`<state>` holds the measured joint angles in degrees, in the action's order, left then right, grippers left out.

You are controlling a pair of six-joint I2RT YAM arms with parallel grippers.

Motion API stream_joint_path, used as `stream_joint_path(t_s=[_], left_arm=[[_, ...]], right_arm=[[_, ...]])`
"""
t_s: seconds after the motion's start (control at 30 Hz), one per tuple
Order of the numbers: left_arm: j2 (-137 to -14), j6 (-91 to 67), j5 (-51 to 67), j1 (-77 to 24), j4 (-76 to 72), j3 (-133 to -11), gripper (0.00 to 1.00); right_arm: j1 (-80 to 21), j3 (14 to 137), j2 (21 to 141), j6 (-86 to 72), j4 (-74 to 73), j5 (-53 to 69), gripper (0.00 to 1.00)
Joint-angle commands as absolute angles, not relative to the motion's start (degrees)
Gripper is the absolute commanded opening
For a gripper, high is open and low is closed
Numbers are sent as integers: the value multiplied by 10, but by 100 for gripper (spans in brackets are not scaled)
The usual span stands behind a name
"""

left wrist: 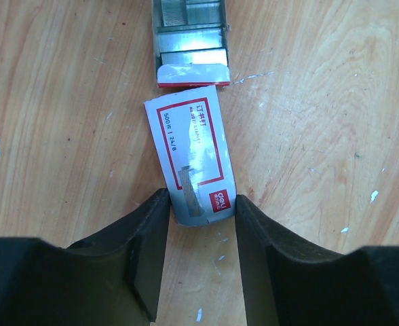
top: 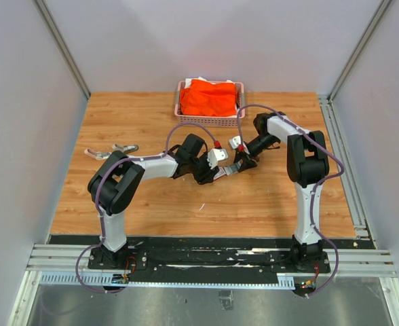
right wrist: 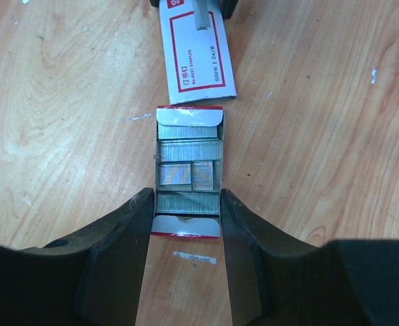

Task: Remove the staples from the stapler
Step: Close the staple box at the center of the board.

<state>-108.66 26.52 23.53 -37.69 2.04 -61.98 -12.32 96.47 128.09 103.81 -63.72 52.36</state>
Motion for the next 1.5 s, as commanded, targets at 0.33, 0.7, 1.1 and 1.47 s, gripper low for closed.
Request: stream_joint_path(t_s=[0.33,0.7,1.1,1.47], left_arm=[[-1099,309,257,-383,67,-607,50],[-1098,330,261,-387,72,-605,50],[-1106,305,215,-389,59,-607,51],[-1122,319,218,-397,84,-624,55]], right_arm=[[-120,997,1284,1103,-699,552,45],[-120,1003,1296,1113,-703,547,45],[-119,998,1295,1145,-734,530,45],[-127,1014,1302,1145,-737,543,46]])
